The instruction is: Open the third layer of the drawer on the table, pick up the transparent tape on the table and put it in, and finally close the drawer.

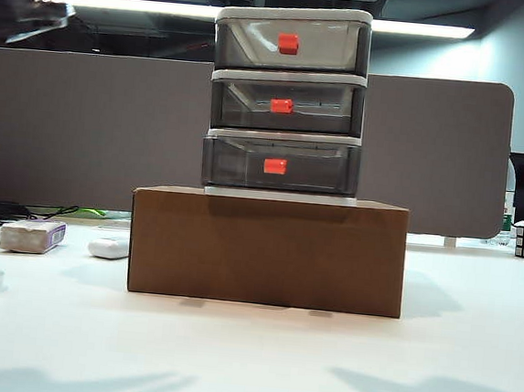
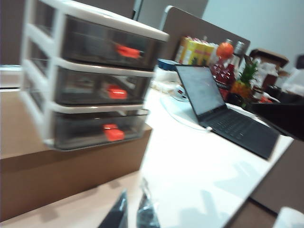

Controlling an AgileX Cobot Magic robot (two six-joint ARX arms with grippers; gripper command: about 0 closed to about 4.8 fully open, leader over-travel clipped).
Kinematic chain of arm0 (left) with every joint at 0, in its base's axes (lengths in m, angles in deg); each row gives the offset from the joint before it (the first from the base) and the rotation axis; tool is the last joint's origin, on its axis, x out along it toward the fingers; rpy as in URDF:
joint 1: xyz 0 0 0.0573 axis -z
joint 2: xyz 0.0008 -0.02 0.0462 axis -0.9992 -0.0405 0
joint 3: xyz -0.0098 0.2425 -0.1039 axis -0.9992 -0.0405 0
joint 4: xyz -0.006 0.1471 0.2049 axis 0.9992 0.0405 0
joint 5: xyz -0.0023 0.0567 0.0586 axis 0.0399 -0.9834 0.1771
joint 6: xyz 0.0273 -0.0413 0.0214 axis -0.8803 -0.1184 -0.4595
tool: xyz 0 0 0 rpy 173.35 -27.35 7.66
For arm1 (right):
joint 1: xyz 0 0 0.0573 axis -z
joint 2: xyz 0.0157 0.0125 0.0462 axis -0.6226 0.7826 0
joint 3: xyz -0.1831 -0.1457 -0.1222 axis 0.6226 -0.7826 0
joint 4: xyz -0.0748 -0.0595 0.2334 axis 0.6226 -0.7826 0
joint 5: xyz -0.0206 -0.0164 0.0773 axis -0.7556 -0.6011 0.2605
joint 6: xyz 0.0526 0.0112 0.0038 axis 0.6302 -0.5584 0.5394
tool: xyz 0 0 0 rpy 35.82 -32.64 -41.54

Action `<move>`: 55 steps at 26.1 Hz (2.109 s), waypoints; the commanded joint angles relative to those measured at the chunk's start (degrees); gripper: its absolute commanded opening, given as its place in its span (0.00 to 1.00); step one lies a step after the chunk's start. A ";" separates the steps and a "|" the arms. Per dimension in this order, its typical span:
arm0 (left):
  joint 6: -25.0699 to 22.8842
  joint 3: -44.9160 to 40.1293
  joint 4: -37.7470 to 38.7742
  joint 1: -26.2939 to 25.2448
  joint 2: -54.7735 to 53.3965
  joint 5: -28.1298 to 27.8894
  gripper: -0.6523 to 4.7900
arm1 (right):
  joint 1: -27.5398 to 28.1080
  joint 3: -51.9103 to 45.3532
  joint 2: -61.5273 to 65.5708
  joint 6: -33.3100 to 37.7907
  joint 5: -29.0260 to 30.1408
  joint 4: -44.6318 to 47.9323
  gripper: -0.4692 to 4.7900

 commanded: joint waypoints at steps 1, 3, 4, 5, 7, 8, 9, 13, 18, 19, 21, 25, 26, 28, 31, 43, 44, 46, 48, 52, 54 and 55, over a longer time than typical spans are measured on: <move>-2.21 0.35 -12.48 2.69 -9.49 -4.00 0.17 | -3.63 1.22 3.80 -1.09 -3.28 0.48 0.08; -3.30 1.42 -23.63 2.78 -22.86 -3.89 0.17 | -8.13 3.72 10.36 -3.15 -5.99 0.87 0.08; -4.55 2.23 -26.36 2.78 -27.32 -3.89 0.17 | -9.31 4.83 12.39 -4.28 -6.64 0.83 0.08; -6.40 3.15 -28.59 2.75 -31.54 -3.87 0.17 | -10.23 5.90 14.14 -5.07 -7.19 0.85 0.08; -8.04 4.68 -32.00 2.75 -37.97 -3.63 0.17 | -12.09 8.61 18.32 -7.08 -7.41 0.83 0.08; -8.15 5.81 -34.36 2.75 -41.97 -3.67 0.17 | -12.76 9.84 20.15 -7.89 -7.43 0.79 0.08; -8.11 6.88 -36.35 2.75 -45.29 -3.69 0.17 | -13.31 11.39 22.25 -8.92 -7.50 0.70 0.08; -8.81 13.53 -43.08 2.54 -61.40 -6.08 0.17 | -13.53 18.80 32.06 -10.25 -7.13 0.28 0.08; -9.05 18.01 -42.86 2.60 -71.71 -10.32 0.17 | -13.55 28.39 39.56 -16.55 -7.13 -7.06 0.08; -9.03 17.99 -42.86 2.60 -71.71 -10.01 0.17 | -13.46 30.95 40.92 -17.99 -6.99 -10.21 0.08; -9.03 17.99 -43.45 2.27 -71.65 -9.94 0.17 | -13.31 33.29 41.59 -20.96 -6.97 -11.87 0.08; -4.83 18.67 -45.70 0.24 -72.11 -10.62 0.17 | -13.33 34.12 41.59 -22.03 -7.19 -8.94 0.08; -4.48 19.63 -45.62 0.37 -72.78 -15.65 0.17 | -13.16 34.53 41.64 -22.05 -8.72 -8.15 0.08; -4.50 21.05 -45.57 0.76 -74.16 -23.89 0.17 | -13.25 36.59 43.85 -22.23 -9.99 -8.39 0.08; -4.55 23.17 -45.55 1.81 -76.56 -31.43 0.17 | -13.05 39.43 47.58 -23.28 -10.60 -8.74 0.08; -0.85 29.09 -45.57 6.97 -86.60 -42.49 0.35 | -12.46 56.76 66.60 -29.90 -11.76 -9.09 0.08; 0.17 29.11 -45.59 6.19 -86.97 -42.45 0.35 | -12.15 58.21 68.24 -29.97 -12.09 -9.07 0.08; 4.13 29.16 -45.92 5.18 -88.30 -42.25 0.35 | -11.65 59.52 70.12 -30.42 -12.37 -9.07 0.08; 6.10 29.16 -46.14 4.50 -89.24 -42.27 0.35 | -11.65 60.17 71.19 -31.04 -12.48 -9.05 0.08; 6.34 29.22 -46.97 4.57 -90.27 -41.09 0.36 | -11.56 60.83 72.28 -31.23 -13.64 -9.94 0.08; 6.43 29.33 -46.97 4.52 -90.29 -38.01 0.36 | -11.56 60.81 72.02 -31.19 -13.42 -12.57 0.08; 6.40 29.35 -46.99 4.55 -90.29 -37.94 0.36 | -11.56 60.81 71.80 -31.19 -13.09 -13.60 0.08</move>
